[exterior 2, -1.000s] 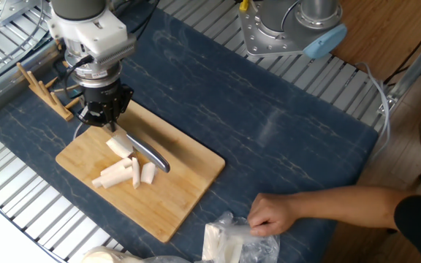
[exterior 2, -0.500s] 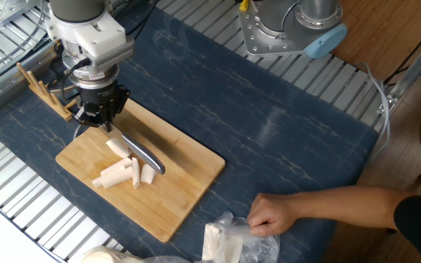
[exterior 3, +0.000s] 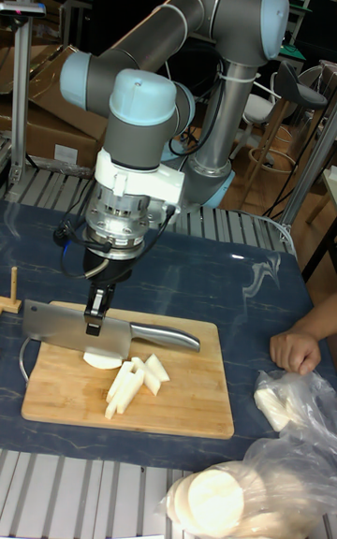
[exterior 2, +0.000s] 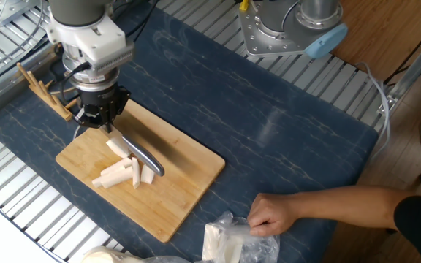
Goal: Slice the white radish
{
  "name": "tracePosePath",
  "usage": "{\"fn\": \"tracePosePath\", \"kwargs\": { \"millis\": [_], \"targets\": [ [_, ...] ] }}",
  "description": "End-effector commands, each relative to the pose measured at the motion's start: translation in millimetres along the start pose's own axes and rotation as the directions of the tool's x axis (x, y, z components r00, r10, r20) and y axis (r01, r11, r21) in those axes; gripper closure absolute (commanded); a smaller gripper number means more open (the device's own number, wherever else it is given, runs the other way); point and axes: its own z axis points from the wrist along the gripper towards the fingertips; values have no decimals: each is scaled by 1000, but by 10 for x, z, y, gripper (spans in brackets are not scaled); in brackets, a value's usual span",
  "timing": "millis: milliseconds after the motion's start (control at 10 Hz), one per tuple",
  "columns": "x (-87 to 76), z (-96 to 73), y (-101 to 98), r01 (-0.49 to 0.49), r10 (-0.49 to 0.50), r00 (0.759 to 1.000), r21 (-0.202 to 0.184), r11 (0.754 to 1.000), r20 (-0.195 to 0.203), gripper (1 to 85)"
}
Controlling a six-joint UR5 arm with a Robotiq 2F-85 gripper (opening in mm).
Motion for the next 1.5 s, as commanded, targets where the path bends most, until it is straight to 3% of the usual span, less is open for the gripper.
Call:
{"fn": "tracePosePath", "kwargs": {
  "millis": [0, 500, 700, 1400],
  "targets": [
    [-38, 16, 15, -26, 26, 1000, -8, 1000, 1, 847],
    [-60, -40, 18, -37, 37, 999, -22, 999, -29, 847],
    [-118, 30, -21, -48, 48, 998, -15, 999, -41, 847],
    [-48, 115, -94, -43, 43, 997, 1, 999, -69, 847]
  ]
}}
